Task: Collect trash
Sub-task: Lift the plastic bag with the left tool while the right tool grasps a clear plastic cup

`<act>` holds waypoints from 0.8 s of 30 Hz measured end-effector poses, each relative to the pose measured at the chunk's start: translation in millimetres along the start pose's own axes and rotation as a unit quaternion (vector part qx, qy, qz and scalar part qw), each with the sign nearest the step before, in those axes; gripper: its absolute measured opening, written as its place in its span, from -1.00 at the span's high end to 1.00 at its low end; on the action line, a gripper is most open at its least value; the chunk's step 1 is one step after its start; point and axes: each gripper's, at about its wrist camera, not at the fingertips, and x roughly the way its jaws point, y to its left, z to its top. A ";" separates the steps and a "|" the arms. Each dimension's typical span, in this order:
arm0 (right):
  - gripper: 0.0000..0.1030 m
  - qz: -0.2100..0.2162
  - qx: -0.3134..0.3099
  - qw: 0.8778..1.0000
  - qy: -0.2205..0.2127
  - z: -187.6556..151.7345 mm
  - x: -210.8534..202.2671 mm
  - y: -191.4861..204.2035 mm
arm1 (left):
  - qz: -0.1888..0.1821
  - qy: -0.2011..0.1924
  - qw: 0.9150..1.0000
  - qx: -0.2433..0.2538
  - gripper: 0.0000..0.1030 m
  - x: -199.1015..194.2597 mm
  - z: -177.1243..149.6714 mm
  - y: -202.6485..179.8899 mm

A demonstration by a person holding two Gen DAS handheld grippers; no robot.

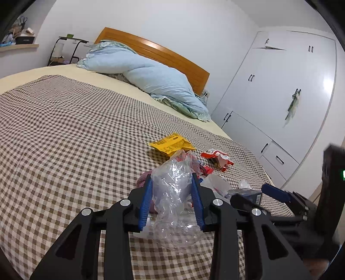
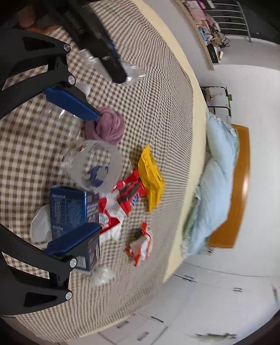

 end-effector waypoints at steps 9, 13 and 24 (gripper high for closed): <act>-0.33 0.034 0.032 0.991 0.122 18.4 41.0 -8.2 | 0.004 0.013 1.000 -0.001 0.37 10.4 9.0 6.8; -0.33 0.047 0.057 0.986 0.151 22.7 50.5 -13.2 | 0.004 0.019 1.000 -0.002 0.37 13.7 8.4 7.8; -0.23 0.051 0.085 0.970 0.222 27.5 73.5 -10.8 | 0.005 0.017 1.000 0.000 0.37 12.5 6.6 7.9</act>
